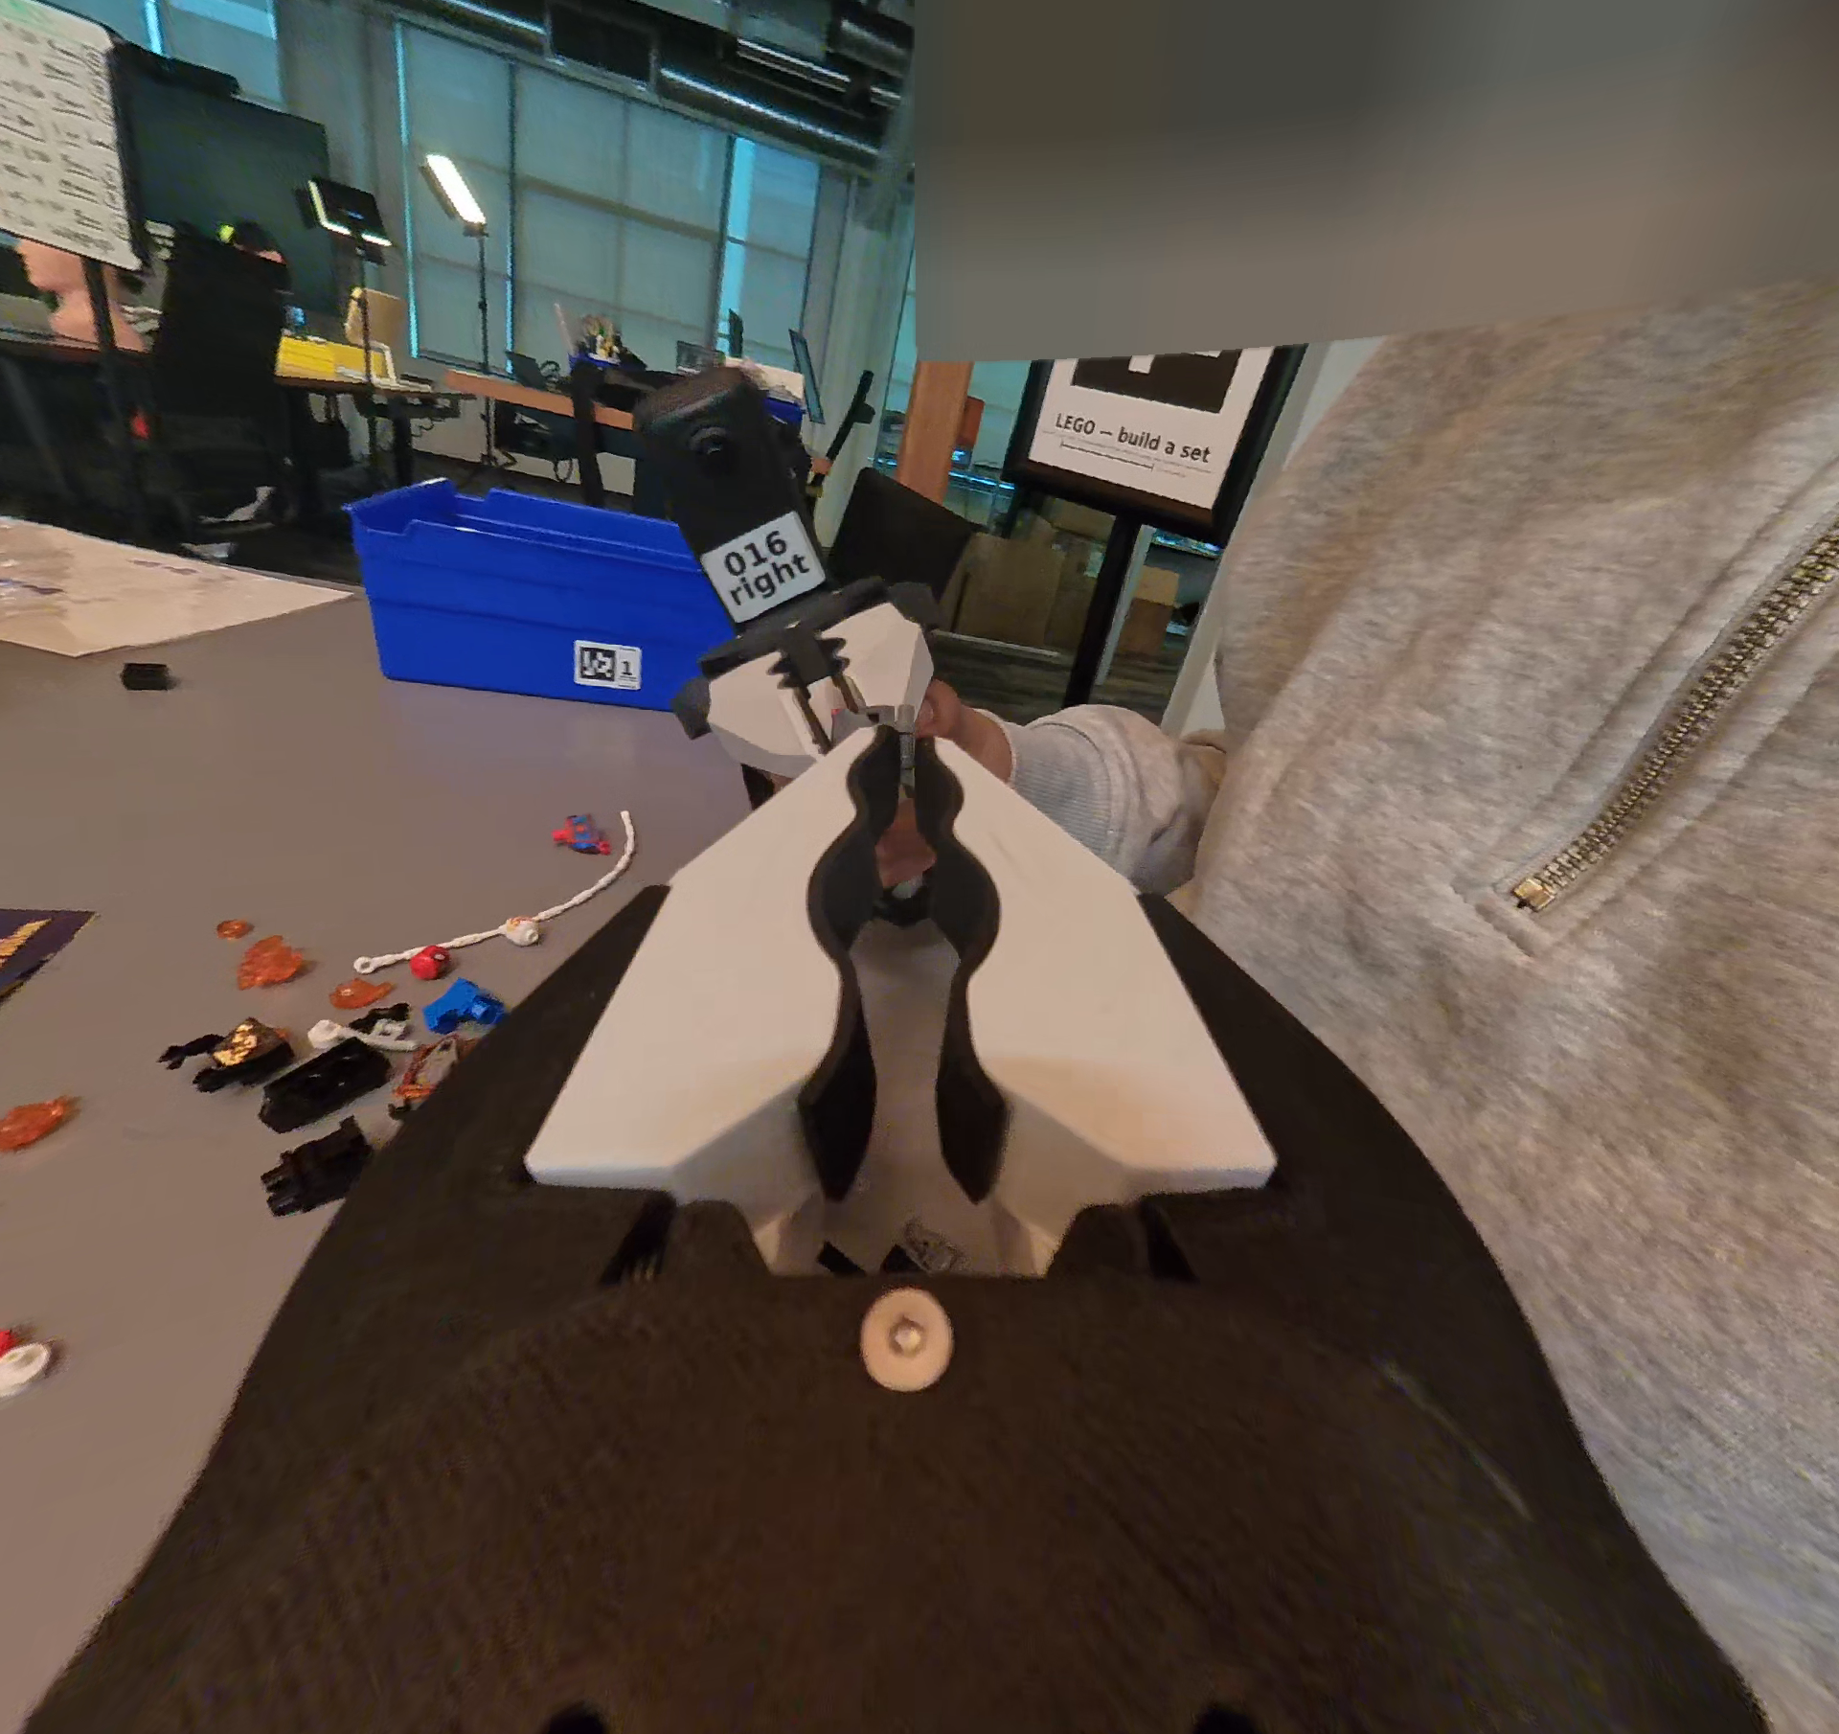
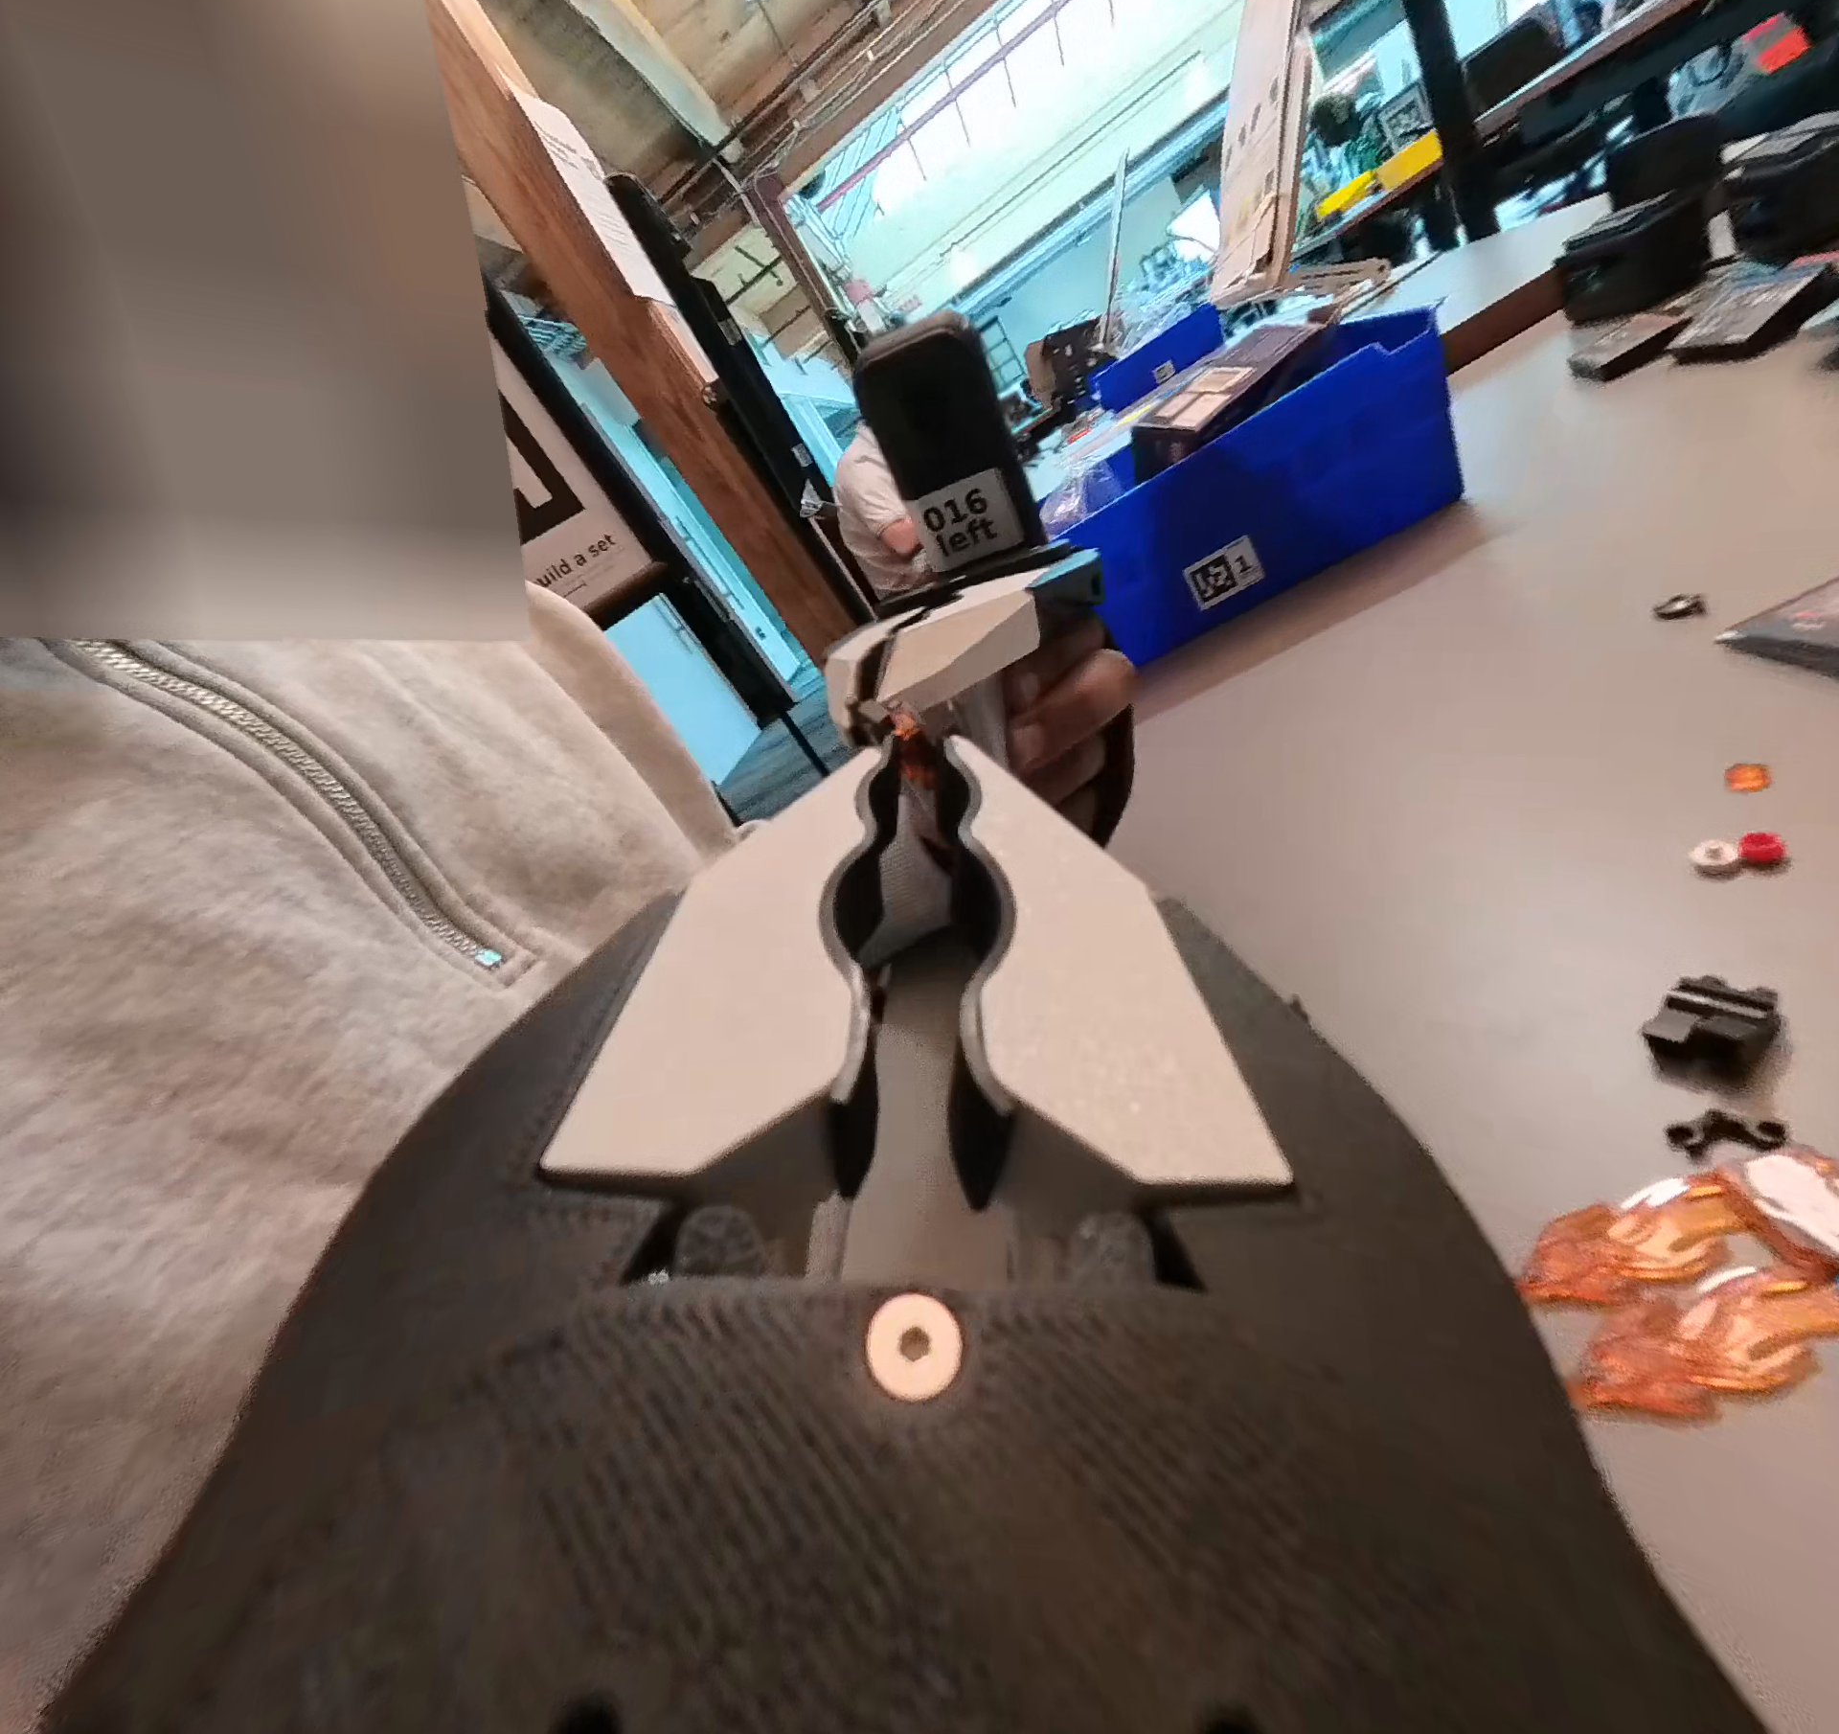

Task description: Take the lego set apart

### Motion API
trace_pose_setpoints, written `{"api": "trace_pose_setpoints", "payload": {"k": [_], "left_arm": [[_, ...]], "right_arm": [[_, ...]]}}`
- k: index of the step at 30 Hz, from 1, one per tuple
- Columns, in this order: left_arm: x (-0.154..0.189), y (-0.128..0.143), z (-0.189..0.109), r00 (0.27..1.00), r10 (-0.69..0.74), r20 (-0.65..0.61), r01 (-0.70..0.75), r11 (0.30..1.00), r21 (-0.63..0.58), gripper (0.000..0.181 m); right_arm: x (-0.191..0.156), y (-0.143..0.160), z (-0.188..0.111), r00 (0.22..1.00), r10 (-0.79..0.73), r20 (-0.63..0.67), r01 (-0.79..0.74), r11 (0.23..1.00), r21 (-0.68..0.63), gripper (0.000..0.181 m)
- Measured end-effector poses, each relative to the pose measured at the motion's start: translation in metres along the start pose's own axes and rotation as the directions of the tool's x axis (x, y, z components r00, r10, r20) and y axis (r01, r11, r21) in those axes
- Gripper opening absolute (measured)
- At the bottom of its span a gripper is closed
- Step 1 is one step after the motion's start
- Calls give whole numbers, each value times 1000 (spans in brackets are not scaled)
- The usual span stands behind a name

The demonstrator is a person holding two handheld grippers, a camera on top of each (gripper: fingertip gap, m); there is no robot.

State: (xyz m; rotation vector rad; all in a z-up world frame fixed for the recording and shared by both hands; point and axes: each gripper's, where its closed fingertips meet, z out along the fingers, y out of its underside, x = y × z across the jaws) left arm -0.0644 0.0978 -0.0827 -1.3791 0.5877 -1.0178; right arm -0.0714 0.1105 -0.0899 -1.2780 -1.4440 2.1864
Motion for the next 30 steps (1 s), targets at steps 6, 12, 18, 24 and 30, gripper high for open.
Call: {"api": "trace_pose_setpoints", "payload": {"k": [6,12,18,24,30], "left_arm": [[1,-1,1,999,-25,-29,25,1000,13,1],[-15,0,-2,897,-417,-146,428,902,56,0],[-13,12,2,867,-481,-129,488,872,30,0],[-75,47,-20,835,-460,302,488,873,-21,1],[-103,82,-16,776,-395,491,523,839,-152,2]], "right_arm": [[-2,1,-1,1000,23,-2,-23,1000,-10,5],[11,-1,-4,970,-173,-169,162,984,-79,4],[16,-11,-20,939,-261,-225,228,960,-163,5],[45,-8,-33,918,-177,-354,136,981,-137,5],[78,7,-39,903,115,-414,-122,992,8,5]]}}
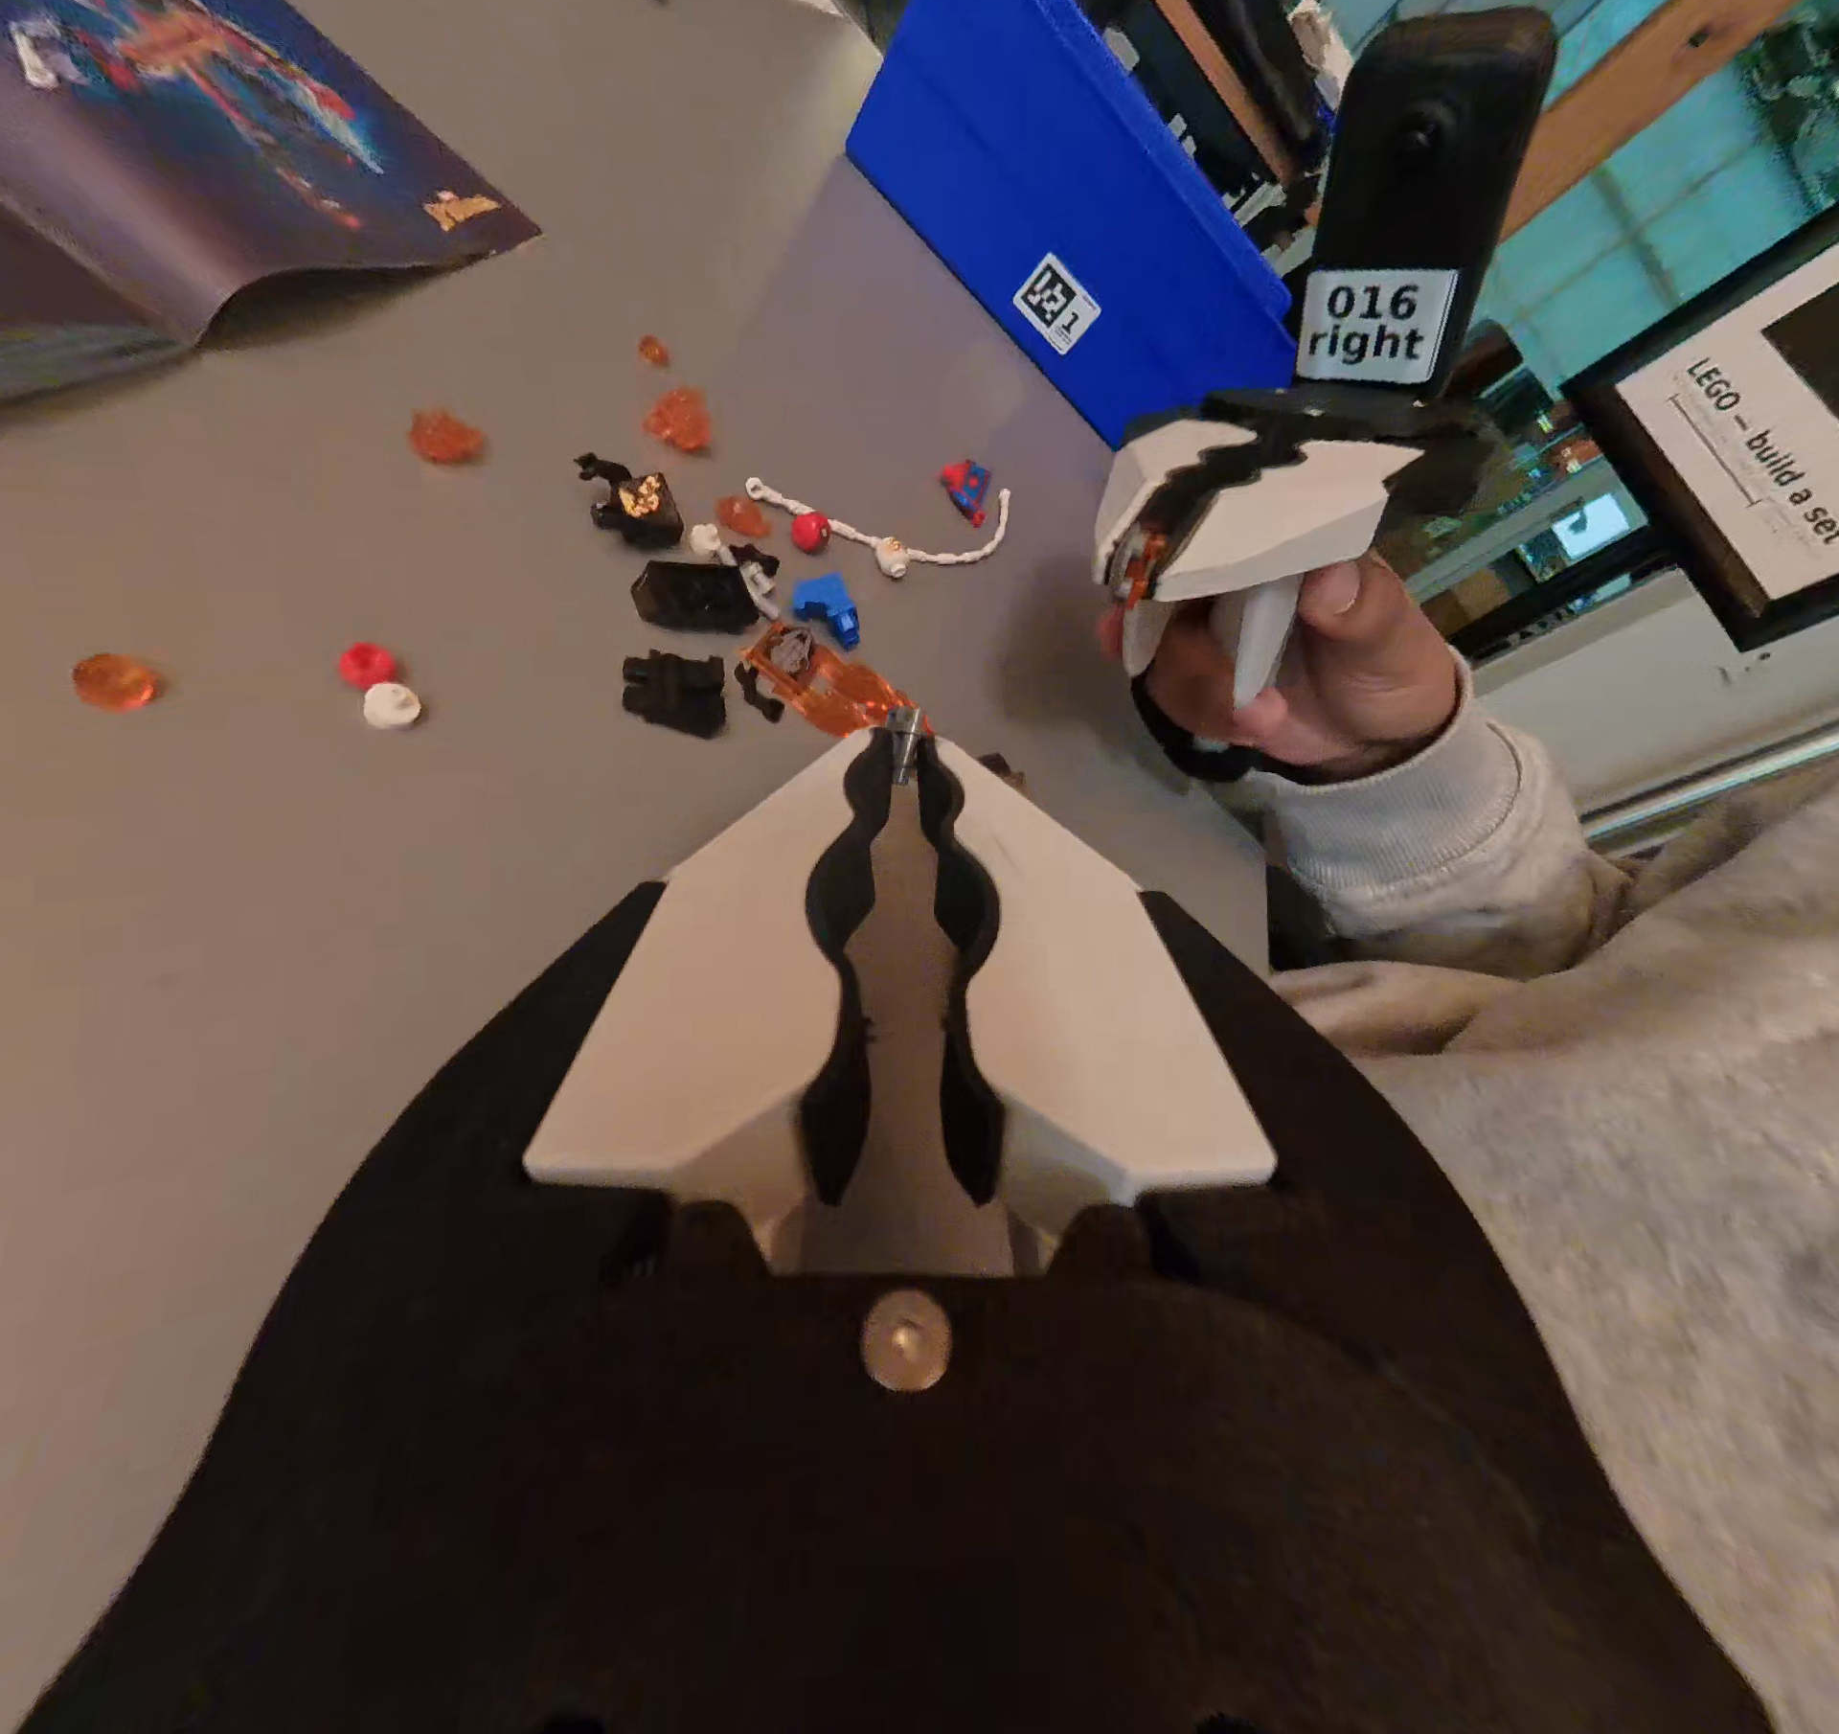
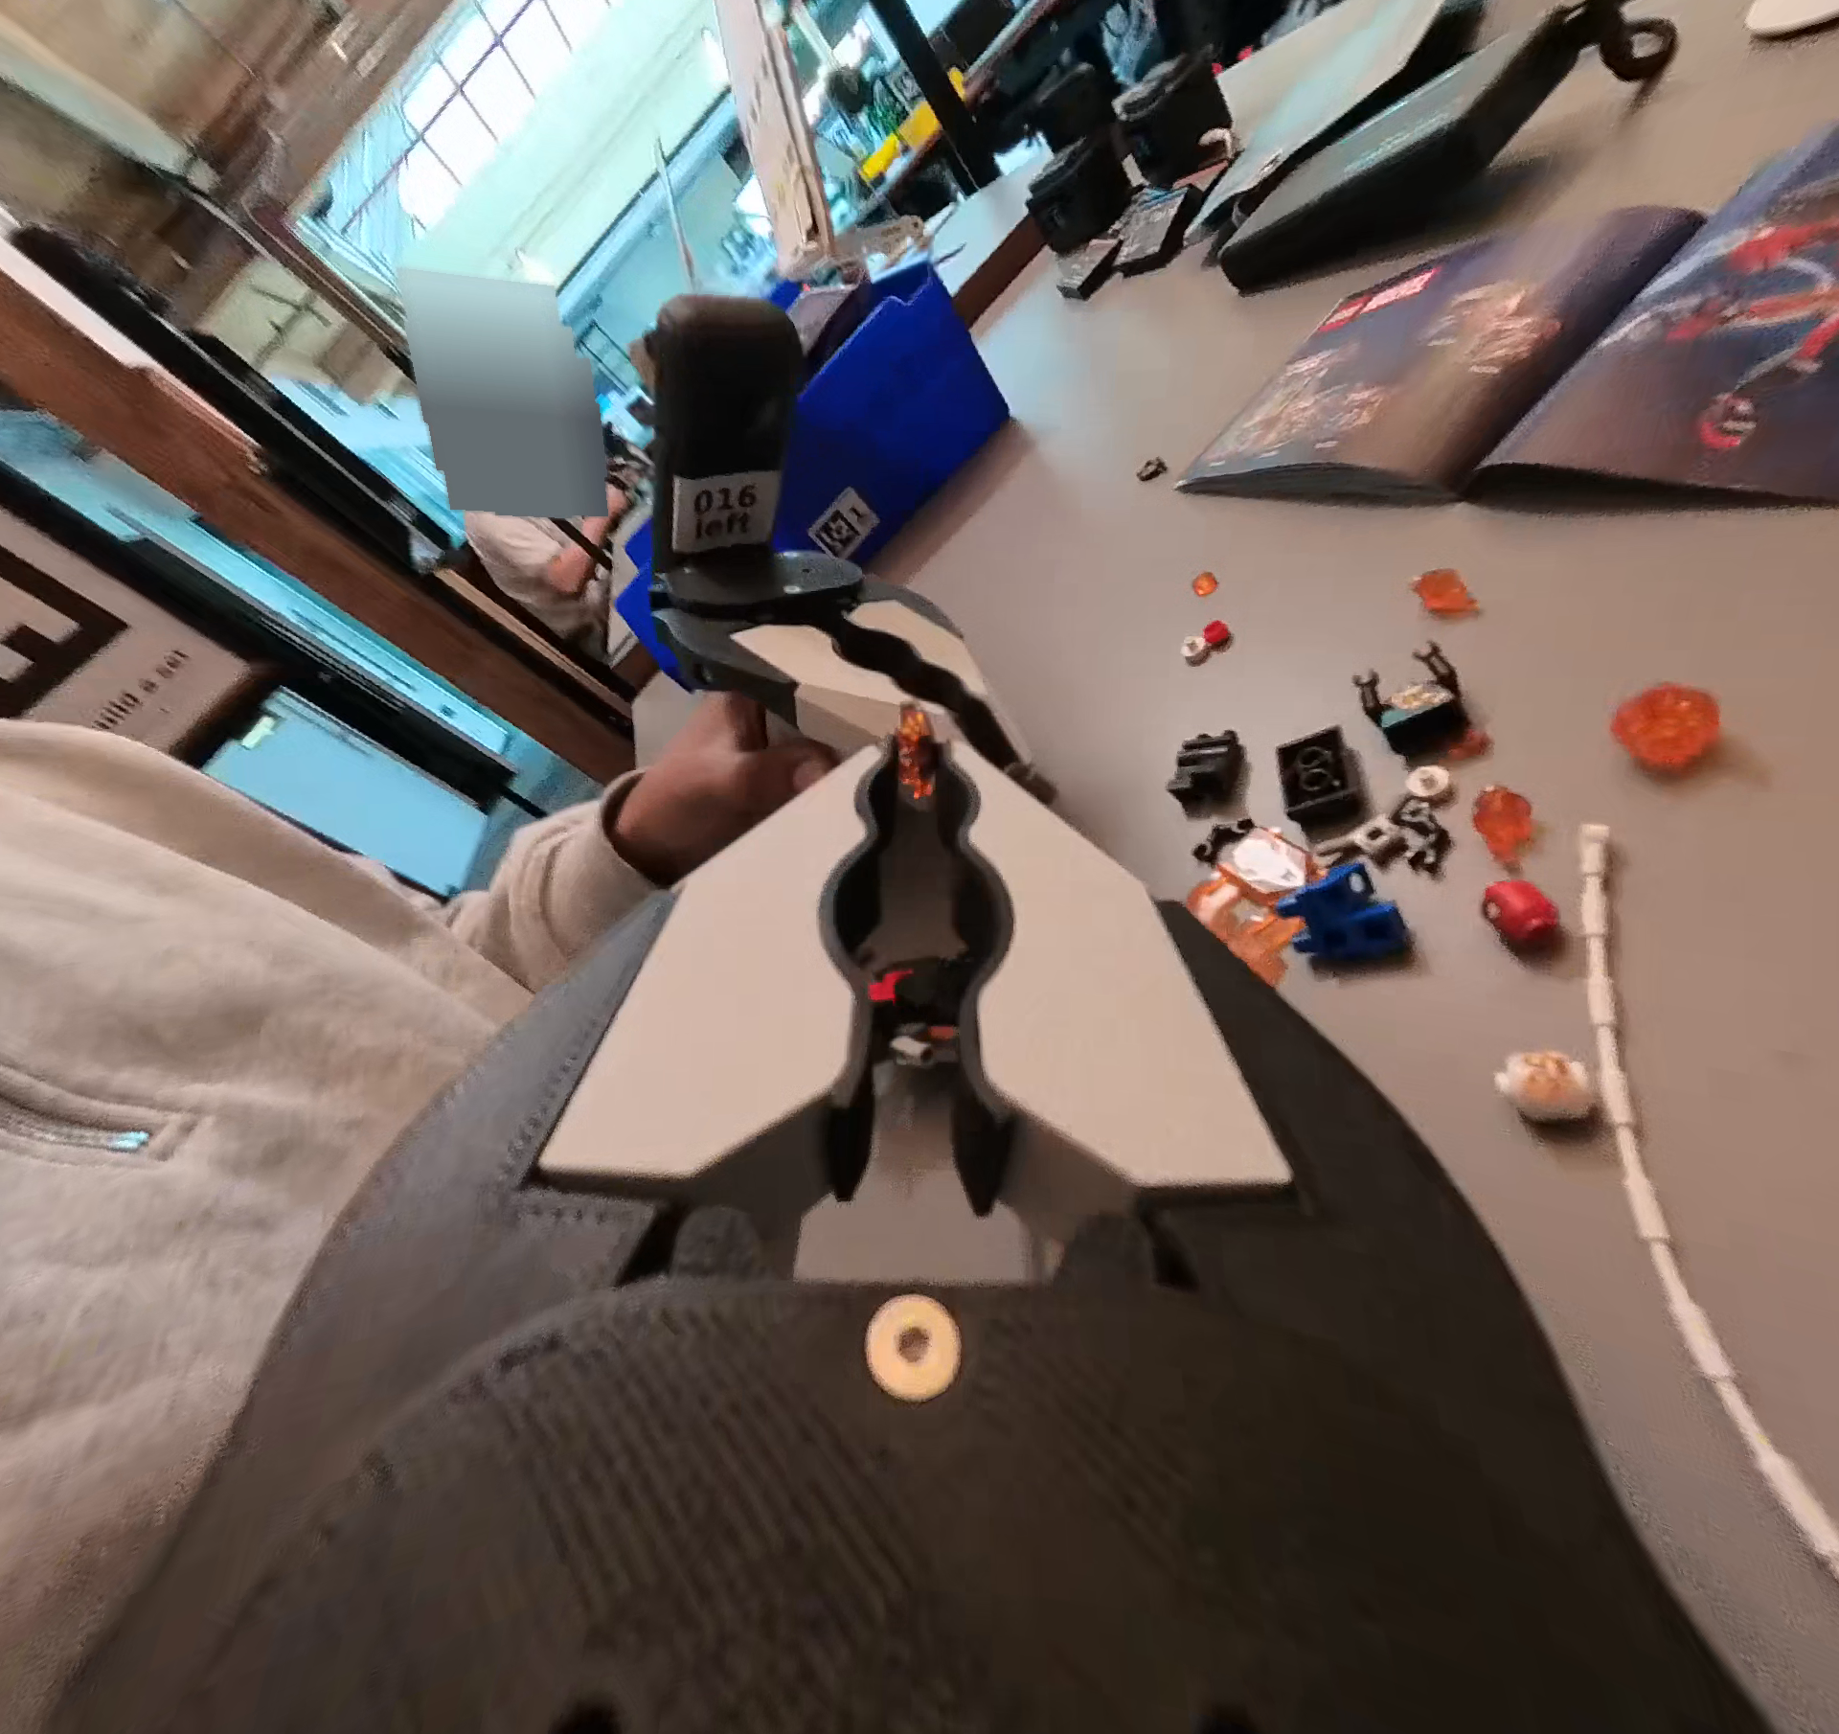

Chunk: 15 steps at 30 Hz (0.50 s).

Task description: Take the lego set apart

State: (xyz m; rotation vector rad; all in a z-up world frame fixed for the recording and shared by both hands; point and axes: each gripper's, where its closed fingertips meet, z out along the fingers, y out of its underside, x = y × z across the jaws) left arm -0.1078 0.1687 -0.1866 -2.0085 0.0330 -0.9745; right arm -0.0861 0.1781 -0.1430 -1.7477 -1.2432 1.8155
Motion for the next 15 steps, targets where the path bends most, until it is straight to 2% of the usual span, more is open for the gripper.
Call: {"api": "trace_pose_setpoints", "payload": {"k": [1,3,6,9,11,12,15], "left_arm": [[0,-2,1,1000,9,5,-9,1000,10,6],[5,-7,2,1000,30,-10,-29,999,43,32],[29,-14,-1,988,34,-152,-17,994,112,38],[50,-20,-6,945,-24,-325,75,987,144,36],[55,-21,-9,922,-49,-385,110,984,139,17],[57,-21,-12,914,-49,-403,115,983,142,4],[56,-19,-15,916,-47,-398,111,984,139,2]], "right_arm": [[-1,0,1,1000,21,13,-21,1000,12,5],[-2,0,1,999,36,18,-36,999,23,5],[-4,4,2,1000,22,18,-22,1000,1,5],[-12,11,7,999,-2,53,4,999,-38,6],[-19,15,11,996,-26,82,31,998,-63,5],[-23,17,13,994,-42,99,50,996,-73,5],[-27,19,16,991,-97,91,105,990,-89,5]]}}
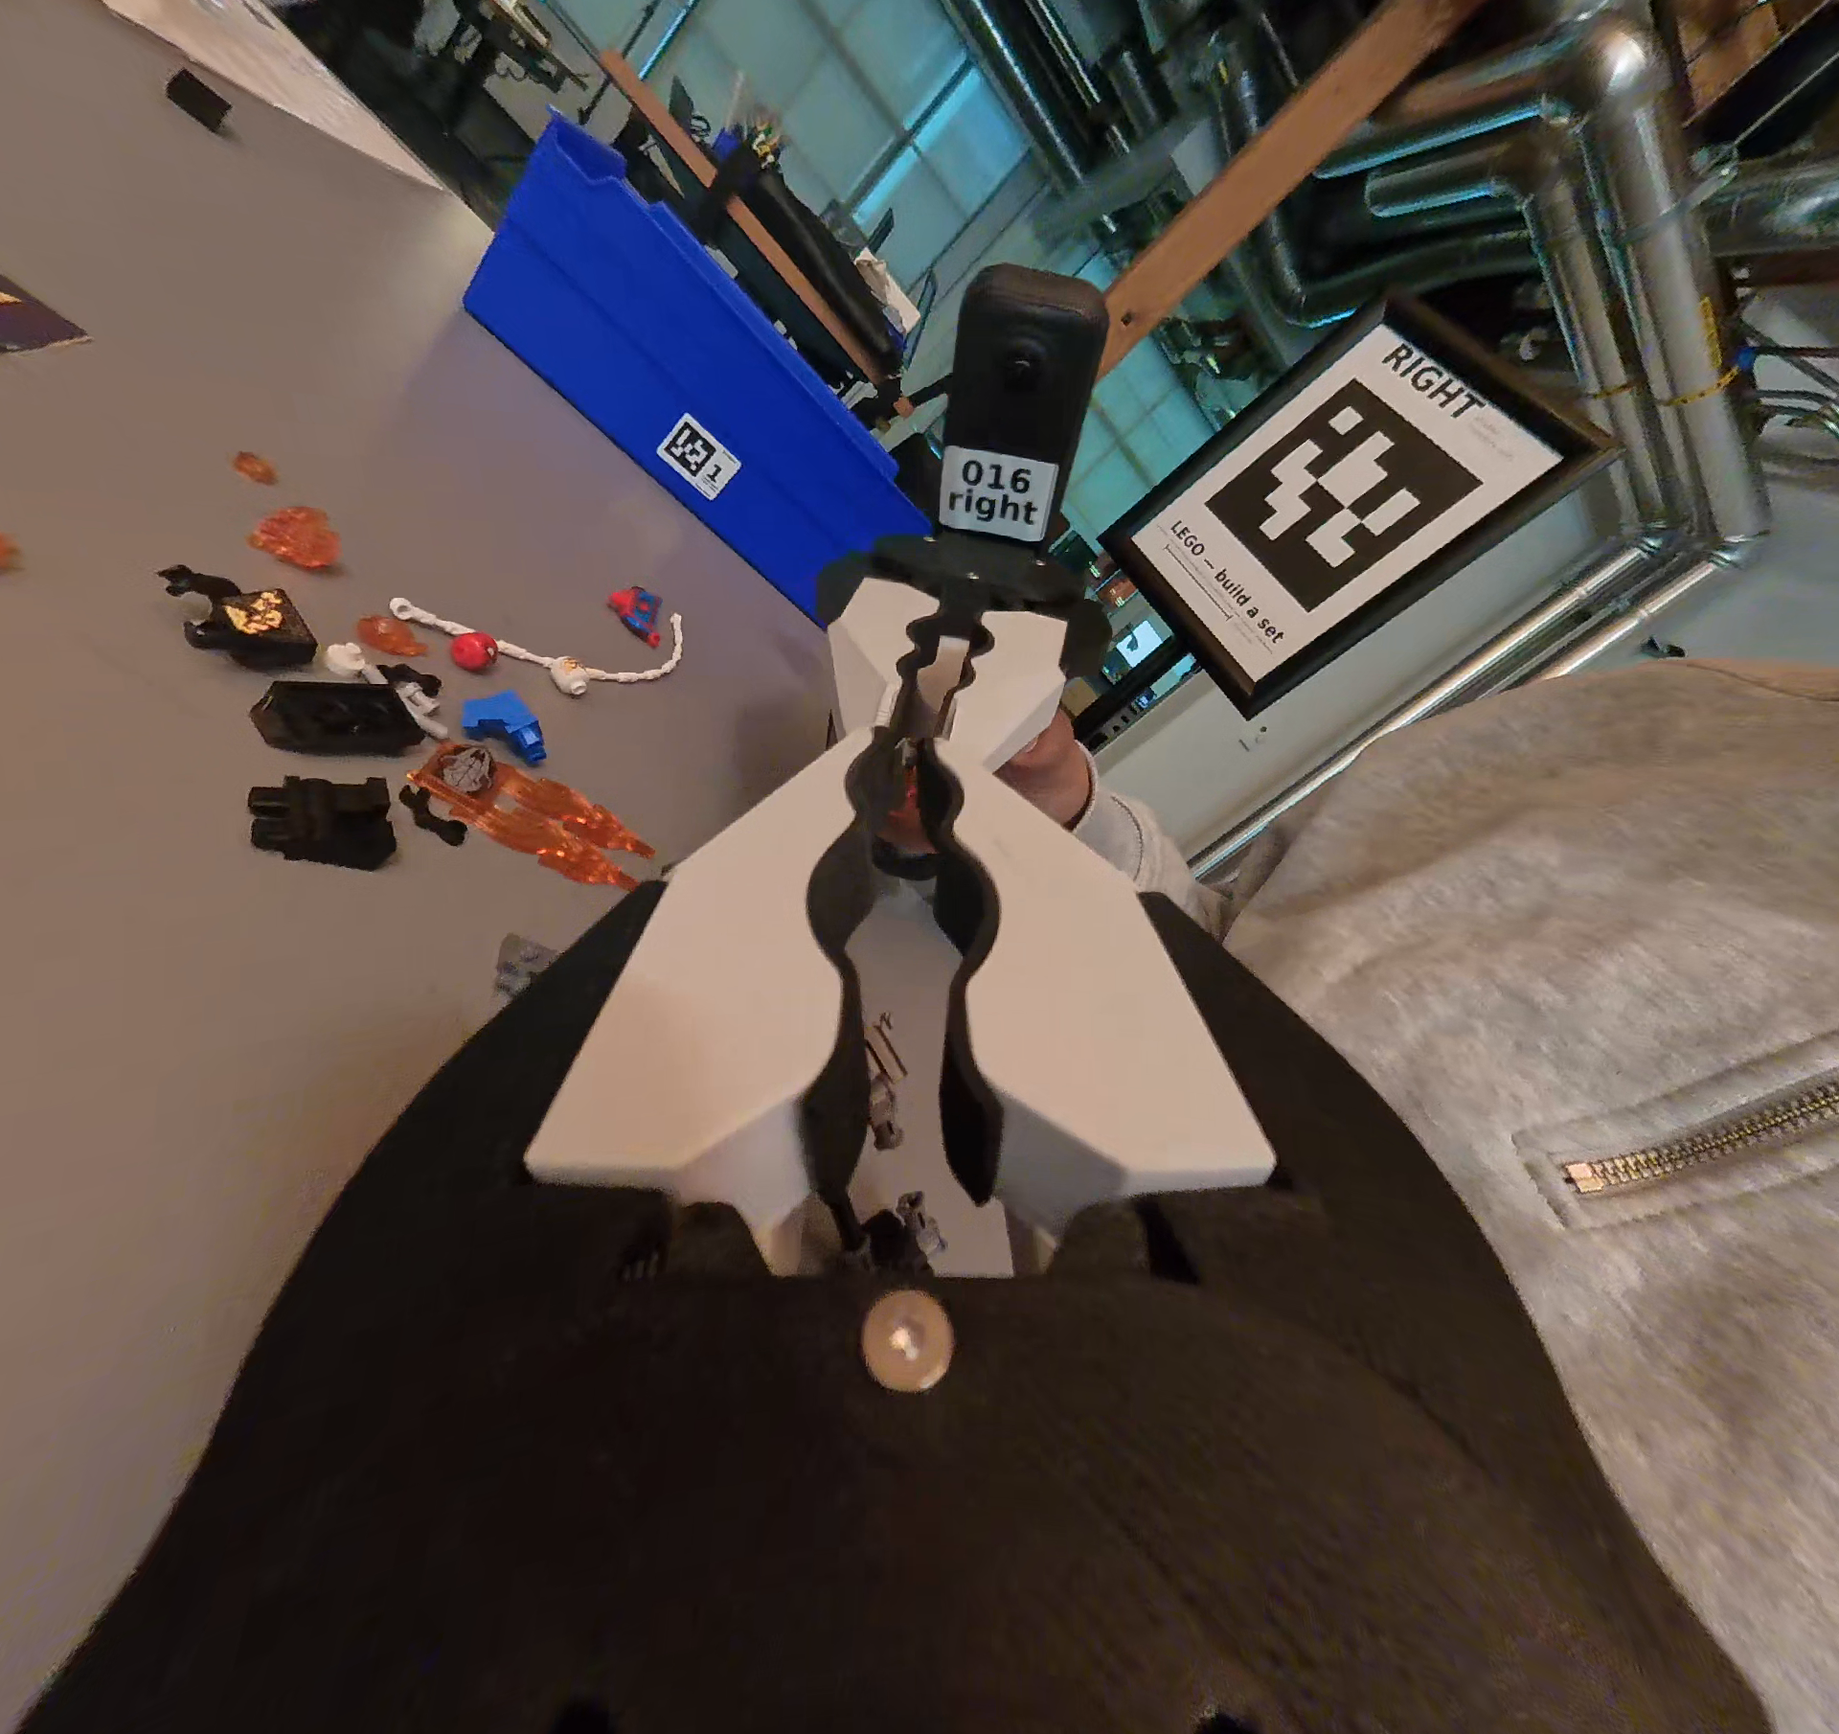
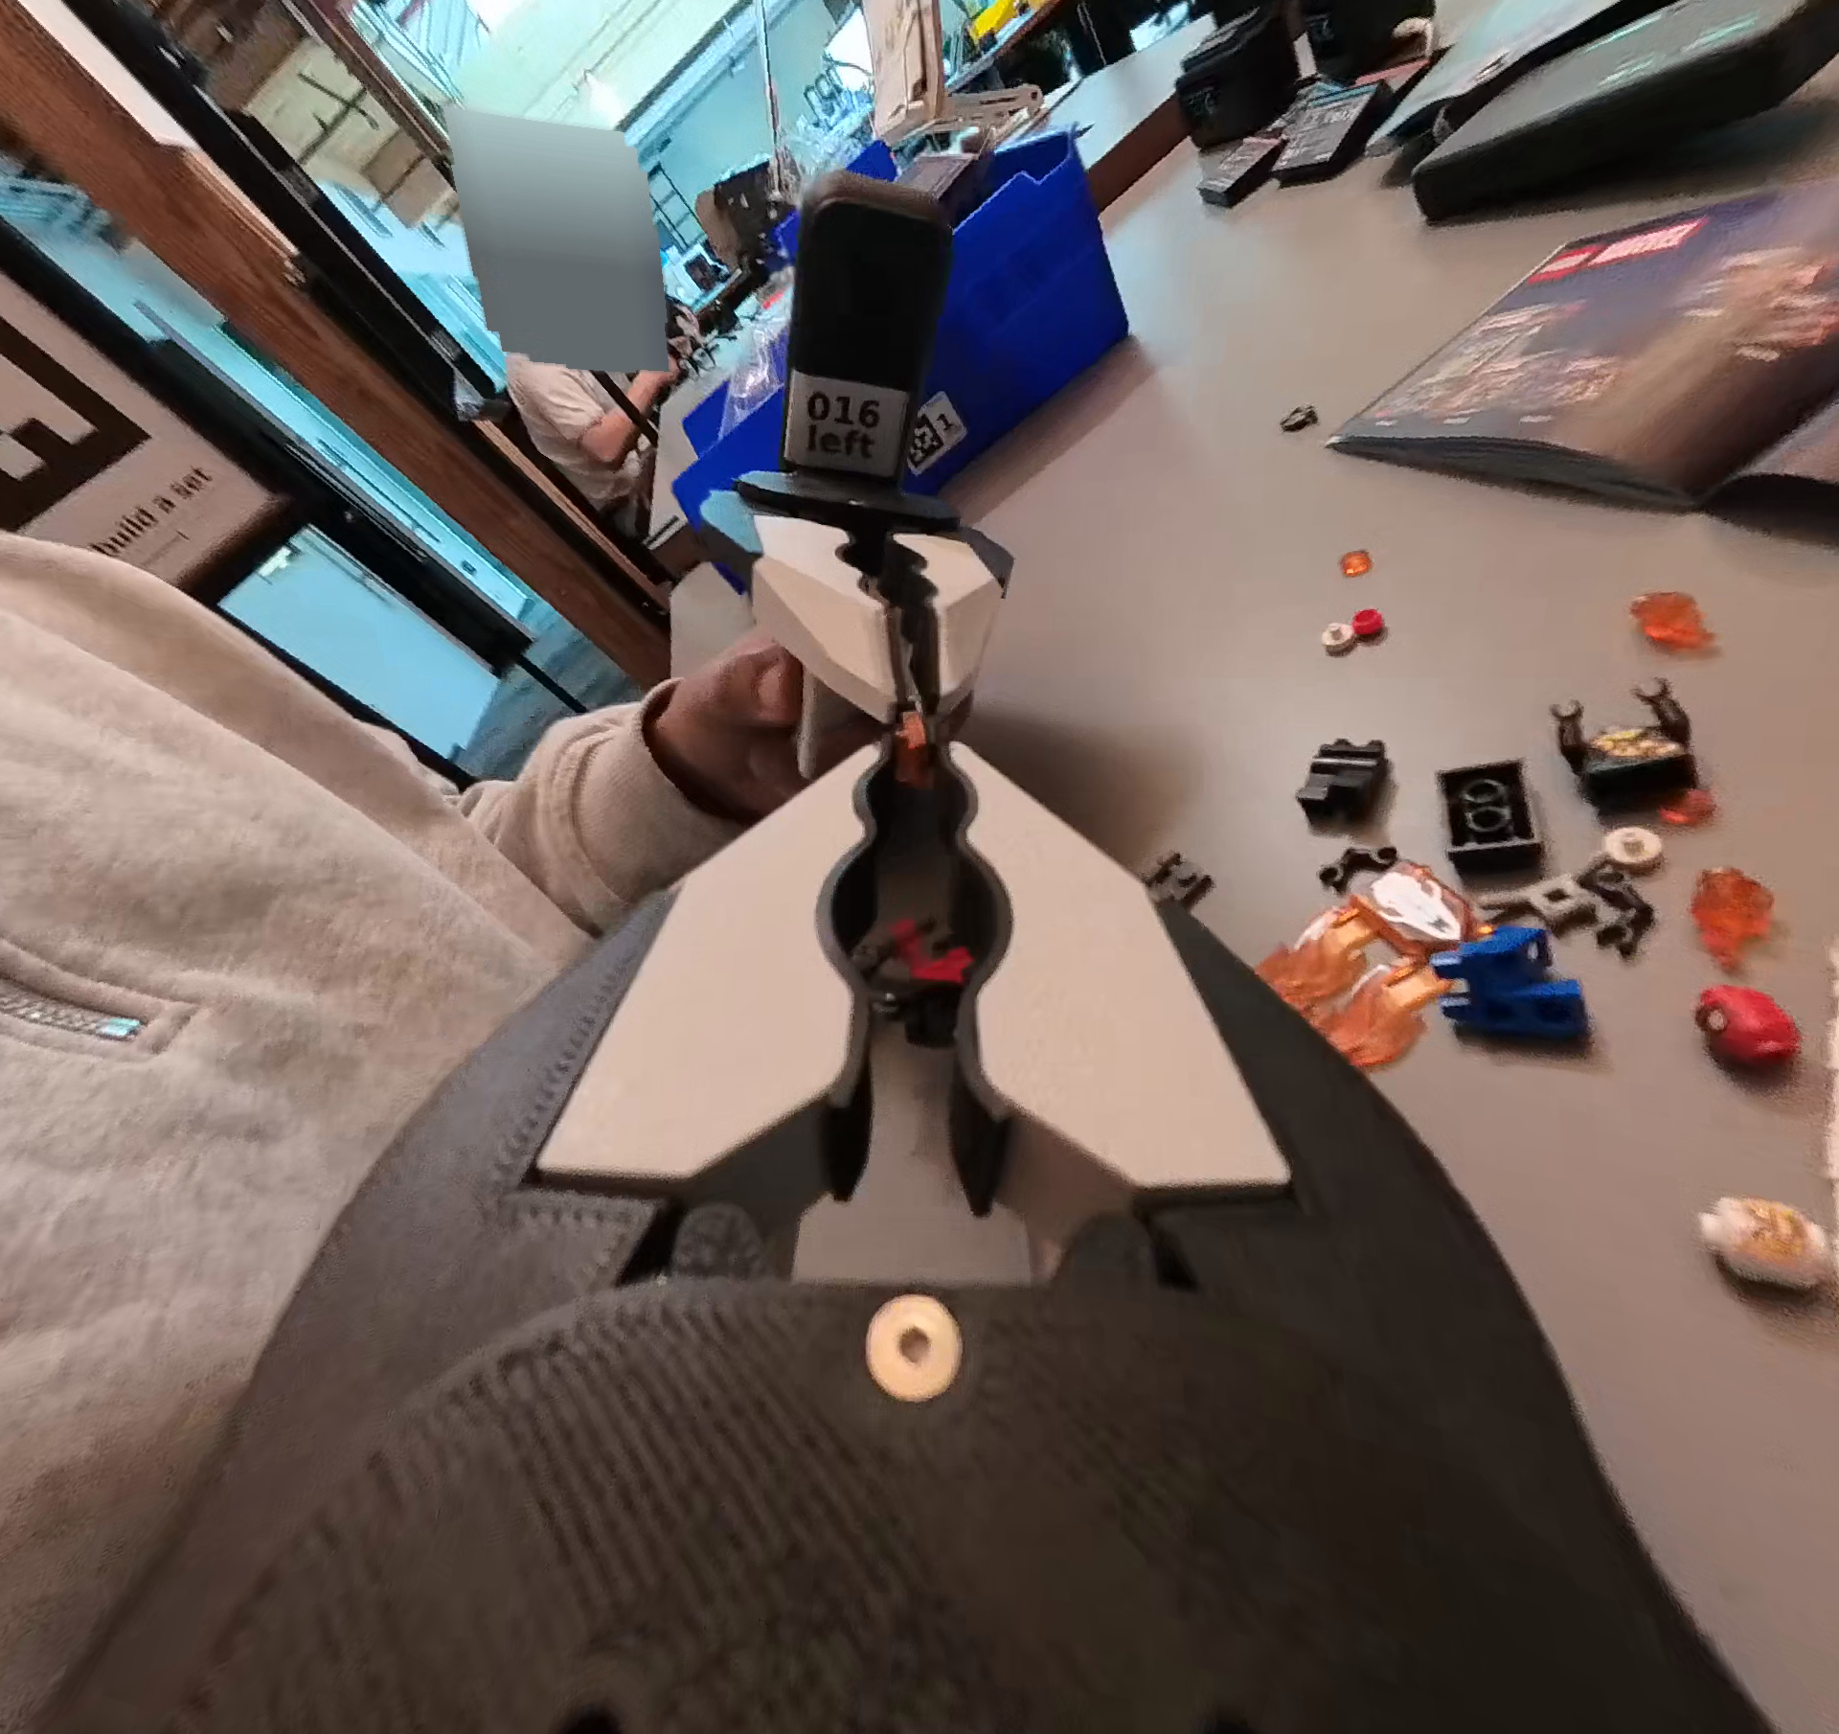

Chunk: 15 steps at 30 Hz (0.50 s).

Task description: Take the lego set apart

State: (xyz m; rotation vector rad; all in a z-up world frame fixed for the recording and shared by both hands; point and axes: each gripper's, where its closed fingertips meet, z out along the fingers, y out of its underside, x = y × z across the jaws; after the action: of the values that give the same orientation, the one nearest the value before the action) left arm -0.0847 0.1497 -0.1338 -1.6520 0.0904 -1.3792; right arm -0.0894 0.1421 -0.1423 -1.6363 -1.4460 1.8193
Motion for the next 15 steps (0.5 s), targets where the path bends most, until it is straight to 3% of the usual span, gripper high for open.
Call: {"api": "trace_pose_setpoints", "payload": {"k": [3,5,7,11,13,15], "left_arm": [[0,-3,-3,1000,-7,3,7,1000,25,3],[-1,-3,-4,1000,-9,8,9,1000,29,13],[5,0,-3,999,-14,-31,14,1000,13,2],[7,3,-3,999,-20,-44,20,1000,-2,1],[4,5,-3,999,-43,-29,43,999,-12,1],[3,7,-4,995,-89,-41,89,996,-13,2]], "right_arm": [[-1,-4,0,999,-45,-26,45,999,8,5],[-5,-9,-2,998,-62,-18,63,998,32,5],[-7,-11,-2,997,-75,-18,75,997,32,5],[-10,-10,-2,995,-100,-12,100,995,24,6],[-10,-14,-3,983,-178,-54,180,982,47,21],[-12,-20,-5,931,-343,-123,352,934,62,40]]}}
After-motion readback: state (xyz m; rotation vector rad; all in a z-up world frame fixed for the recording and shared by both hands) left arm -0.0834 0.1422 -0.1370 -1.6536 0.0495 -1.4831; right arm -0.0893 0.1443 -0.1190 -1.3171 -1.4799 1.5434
